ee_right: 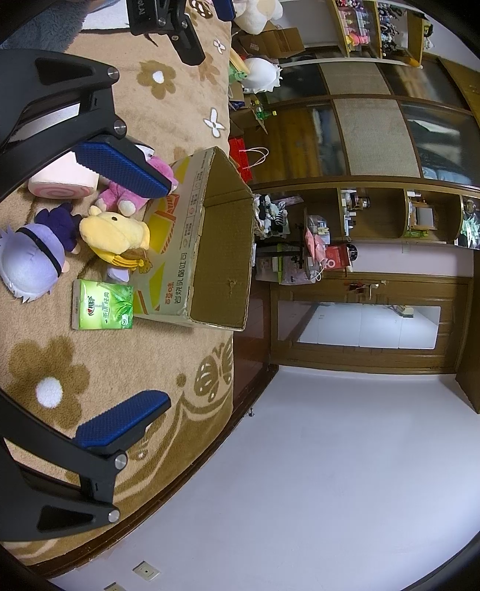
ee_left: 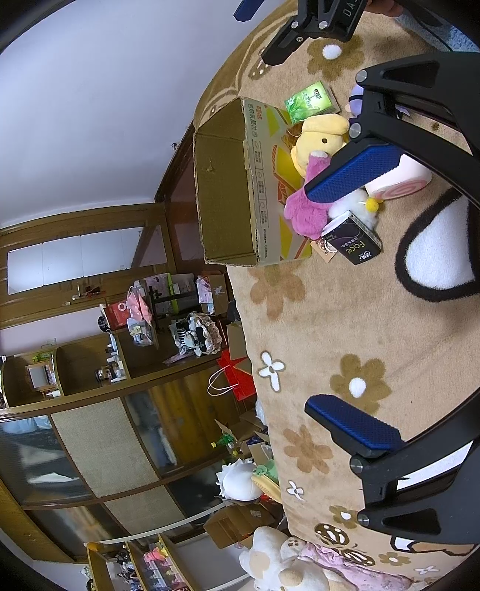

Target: Organize soft objects

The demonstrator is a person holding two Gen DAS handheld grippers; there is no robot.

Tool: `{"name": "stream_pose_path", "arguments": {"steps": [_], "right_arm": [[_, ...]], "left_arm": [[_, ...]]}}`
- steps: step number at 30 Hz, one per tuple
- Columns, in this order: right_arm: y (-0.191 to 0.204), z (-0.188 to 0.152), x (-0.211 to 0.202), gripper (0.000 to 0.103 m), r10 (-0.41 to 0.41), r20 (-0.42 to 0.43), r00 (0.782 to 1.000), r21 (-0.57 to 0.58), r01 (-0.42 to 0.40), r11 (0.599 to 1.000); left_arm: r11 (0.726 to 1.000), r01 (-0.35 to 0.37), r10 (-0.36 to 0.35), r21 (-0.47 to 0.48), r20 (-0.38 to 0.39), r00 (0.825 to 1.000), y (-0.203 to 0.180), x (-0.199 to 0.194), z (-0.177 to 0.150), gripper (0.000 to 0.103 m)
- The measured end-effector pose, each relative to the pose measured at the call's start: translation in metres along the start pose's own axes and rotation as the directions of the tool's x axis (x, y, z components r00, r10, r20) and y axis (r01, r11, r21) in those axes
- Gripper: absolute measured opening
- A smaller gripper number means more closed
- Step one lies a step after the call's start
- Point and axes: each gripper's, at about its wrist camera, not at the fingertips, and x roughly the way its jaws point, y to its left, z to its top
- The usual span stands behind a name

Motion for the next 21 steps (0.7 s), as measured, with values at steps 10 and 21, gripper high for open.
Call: {"name": "stream_pose_path", "arguments": {"steps": [10, 21], "right_arm": [[0.0, 0.0, 0.001, 0.103, 0.001, 0.0, 1.0, 0.0, -0.001, 1.0], [-0.001, -0.001, 0.002, 0.103, 0.002, -0.002, 1.0, -0.001, -0.002, 1.0]], "left_arm": [[1.0, -0.003, 0.003, -0.003, -0.002, 1.0, 0.013, -0.006, -0.002, 0.103], [1.0, -0.003, 0.003, -0.002, -0.004, 1.0, 0.013, -0.006, -0.002, 0.103]]}}
